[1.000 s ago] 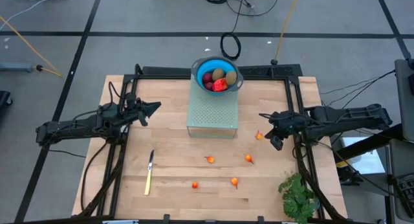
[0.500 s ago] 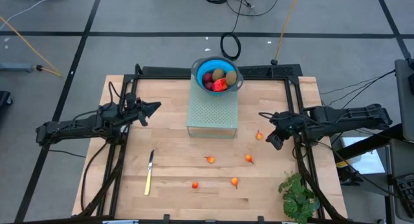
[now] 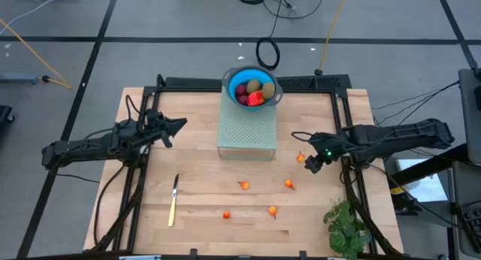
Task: Pick & Place Fruit
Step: Put the peach into the blue strainer bowl on the shelf
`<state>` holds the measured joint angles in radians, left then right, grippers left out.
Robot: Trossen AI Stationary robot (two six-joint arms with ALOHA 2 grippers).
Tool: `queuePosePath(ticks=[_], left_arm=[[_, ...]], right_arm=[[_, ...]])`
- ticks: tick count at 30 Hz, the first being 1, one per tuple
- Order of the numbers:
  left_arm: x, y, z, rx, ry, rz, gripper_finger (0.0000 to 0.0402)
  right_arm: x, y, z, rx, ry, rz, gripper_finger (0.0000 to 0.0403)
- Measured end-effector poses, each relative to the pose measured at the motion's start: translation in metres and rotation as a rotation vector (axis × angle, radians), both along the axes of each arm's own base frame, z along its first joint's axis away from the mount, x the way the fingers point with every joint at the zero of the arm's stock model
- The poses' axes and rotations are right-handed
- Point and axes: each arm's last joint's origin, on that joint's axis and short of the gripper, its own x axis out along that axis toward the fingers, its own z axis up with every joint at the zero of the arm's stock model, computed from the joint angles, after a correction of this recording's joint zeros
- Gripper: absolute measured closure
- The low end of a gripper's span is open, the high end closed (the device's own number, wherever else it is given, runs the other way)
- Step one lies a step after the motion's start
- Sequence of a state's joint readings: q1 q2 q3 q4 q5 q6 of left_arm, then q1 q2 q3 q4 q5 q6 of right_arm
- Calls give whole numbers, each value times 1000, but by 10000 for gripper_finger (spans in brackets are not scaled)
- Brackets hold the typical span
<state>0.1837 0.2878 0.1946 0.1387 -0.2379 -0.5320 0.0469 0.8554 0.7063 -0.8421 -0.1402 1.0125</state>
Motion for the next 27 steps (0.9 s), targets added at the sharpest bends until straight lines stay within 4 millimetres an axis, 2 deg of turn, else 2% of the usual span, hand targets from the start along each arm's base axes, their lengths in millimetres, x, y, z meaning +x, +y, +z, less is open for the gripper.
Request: queuePosePath(ticks=[10,15,27], left_arm=[[0,0,0,4,1,0,376],[0,0,0,4,1,0,376],[0,0,0,4,1,0,376]], right_arm=[[14,-25,-16,119,122,-128,110],[18,-42,-23,164,150,-227,108],[30,-63,-43,234,216,-254,108]])
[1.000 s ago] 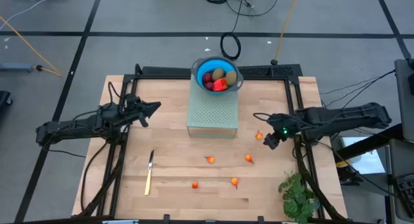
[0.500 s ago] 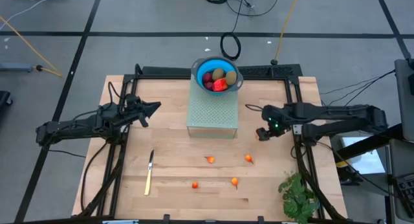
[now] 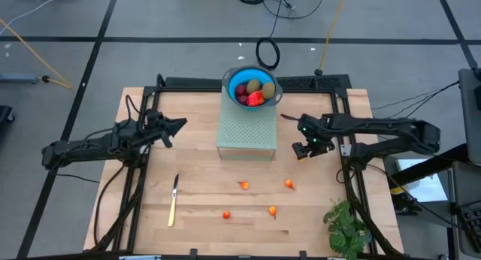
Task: Pick & Place Fruit
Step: Put the peach into the blue strainer bowl on the shelf
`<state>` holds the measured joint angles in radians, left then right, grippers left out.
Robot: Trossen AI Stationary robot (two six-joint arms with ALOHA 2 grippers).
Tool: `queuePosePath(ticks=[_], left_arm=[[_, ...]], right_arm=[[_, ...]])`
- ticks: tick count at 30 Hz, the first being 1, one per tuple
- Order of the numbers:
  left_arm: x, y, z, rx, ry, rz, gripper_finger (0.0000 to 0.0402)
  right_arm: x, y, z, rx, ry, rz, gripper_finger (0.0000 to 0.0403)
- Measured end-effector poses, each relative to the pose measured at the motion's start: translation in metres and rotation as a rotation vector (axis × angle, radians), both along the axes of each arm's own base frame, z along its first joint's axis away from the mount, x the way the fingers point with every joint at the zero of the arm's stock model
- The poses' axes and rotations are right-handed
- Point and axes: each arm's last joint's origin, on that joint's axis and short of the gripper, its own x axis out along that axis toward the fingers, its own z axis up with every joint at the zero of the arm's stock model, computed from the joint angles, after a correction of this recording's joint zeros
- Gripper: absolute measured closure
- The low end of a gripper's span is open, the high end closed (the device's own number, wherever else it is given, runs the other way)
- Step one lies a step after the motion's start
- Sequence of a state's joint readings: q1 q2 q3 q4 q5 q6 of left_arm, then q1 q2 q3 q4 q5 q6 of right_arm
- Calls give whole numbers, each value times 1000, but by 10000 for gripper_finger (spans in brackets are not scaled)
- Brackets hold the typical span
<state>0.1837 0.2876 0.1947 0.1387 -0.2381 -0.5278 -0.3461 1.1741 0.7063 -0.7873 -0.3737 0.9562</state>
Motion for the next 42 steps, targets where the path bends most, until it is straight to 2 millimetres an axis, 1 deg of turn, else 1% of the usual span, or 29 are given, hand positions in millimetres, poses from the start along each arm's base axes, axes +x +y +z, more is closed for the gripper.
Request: queuePosePath(ticks=[11,19,30,34,42], left_arm=[[0,0,0,0,0,0,376],[0,0,0,0,0,-1,376],[0,0,0,0,0,0,376],[0,0,0,0,2,0,376],[0,0,-1,-1,7,0,376]], right_arm=[[9,-4,-16,22,76,-13,108],[18,-8,-27,-27,95,-36,108],[19,-9,-36,-27,159,-38,110],[19,-10,-36,-48,169,-42,126],[19,-10,-36,-55,168,-36,175]])
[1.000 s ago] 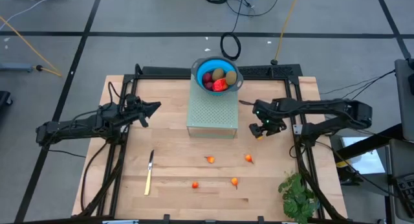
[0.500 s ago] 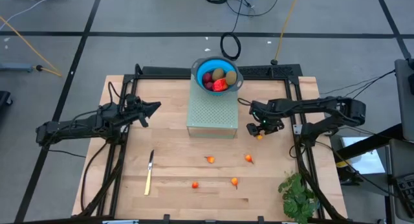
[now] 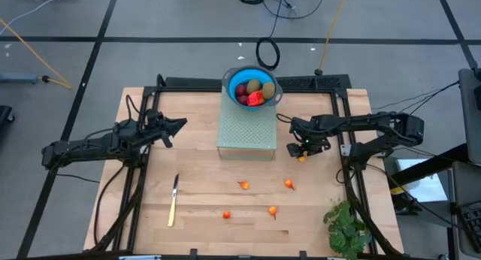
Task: Pick & Place Fruit
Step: Put the peach into the blue strainer bowl on the shelf
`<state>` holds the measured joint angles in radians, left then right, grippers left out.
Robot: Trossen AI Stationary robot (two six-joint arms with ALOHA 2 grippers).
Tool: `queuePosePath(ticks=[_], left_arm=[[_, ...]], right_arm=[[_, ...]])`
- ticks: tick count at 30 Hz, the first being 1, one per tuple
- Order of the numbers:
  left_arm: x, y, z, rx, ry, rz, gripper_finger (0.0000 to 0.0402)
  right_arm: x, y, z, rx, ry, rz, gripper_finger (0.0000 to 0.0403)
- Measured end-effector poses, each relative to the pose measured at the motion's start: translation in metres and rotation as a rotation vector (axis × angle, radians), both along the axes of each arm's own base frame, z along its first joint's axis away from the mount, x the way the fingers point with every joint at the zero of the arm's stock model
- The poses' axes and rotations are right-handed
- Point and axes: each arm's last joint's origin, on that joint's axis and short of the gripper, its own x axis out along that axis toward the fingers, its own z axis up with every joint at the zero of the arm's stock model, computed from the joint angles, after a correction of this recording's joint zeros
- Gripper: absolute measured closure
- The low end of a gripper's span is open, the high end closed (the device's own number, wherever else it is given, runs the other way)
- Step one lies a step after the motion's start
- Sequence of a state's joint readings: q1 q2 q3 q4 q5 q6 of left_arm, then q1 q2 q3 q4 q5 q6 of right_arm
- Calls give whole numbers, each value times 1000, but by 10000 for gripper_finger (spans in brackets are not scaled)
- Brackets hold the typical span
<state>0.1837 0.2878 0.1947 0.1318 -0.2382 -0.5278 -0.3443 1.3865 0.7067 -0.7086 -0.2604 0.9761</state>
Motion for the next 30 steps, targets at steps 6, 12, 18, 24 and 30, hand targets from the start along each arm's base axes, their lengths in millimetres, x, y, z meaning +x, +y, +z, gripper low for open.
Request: queuePosePath(ticks=[6,12,18,24,30], left_arm=[[0,0,0,0,0,0,376],[0,0,0,0,0,0,376],[0,0,0,0,0,0,376],[0,0,0,0,0,0,376],[0,0,0,0,0,0,376]], right_arm=[[0,0,0,0,-1,0,198],[0,0,0,1,1,-8,219],[0,0,0,2,1,-8,257],[0,0,2,3,-14,-7,289],[-5,3,19,7,-98,-44,294]])
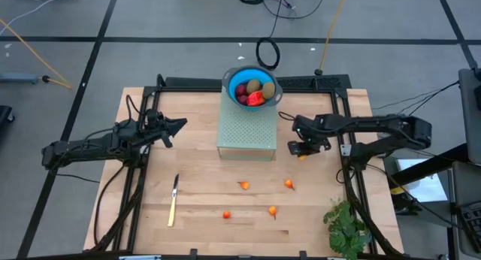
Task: Pick & Place Fruit
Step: Put the peach into the blue strainer bowl on the shelf
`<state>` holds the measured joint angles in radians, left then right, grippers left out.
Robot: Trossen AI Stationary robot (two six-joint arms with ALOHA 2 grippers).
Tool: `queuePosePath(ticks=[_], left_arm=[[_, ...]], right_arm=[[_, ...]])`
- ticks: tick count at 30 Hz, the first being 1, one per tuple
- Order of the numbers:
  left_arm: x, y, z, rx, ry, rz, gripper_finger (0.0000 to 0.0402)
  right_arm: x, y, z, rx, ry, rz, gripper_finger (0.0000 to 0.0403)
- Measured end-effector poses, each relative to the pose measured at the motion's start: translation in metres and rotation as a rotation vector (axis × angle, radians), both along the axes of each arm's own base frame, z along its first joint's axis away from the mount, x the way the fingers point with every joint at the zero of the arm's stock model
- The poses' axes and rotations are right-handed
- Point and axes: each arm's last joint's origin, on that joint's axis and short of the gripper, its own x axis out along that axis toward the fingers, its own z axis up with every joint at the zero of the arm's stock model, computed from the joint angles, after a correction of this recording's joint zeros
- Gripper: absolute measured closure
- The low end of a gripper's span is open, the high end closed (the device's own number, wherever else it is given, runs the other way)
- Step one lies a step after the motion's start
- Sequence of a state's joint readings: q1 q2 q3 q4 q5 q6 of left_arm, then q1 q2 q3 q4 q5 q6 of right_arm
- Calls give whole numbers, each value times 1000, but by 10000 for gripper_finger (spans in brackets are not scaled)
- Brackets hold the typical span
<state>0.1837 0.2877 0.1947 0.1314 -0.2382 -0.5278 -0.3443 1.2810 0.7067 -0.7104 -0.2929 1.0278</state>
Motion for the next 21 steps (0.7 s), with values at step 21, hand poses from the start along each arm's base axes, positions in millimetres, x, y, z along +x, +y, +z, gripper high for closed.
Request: queuePosePath(ticks=[21], left_arm=[[0,0,0,0,0,0,376]], right_arm=[[-52,20,82,-10,-481,-185,291]])
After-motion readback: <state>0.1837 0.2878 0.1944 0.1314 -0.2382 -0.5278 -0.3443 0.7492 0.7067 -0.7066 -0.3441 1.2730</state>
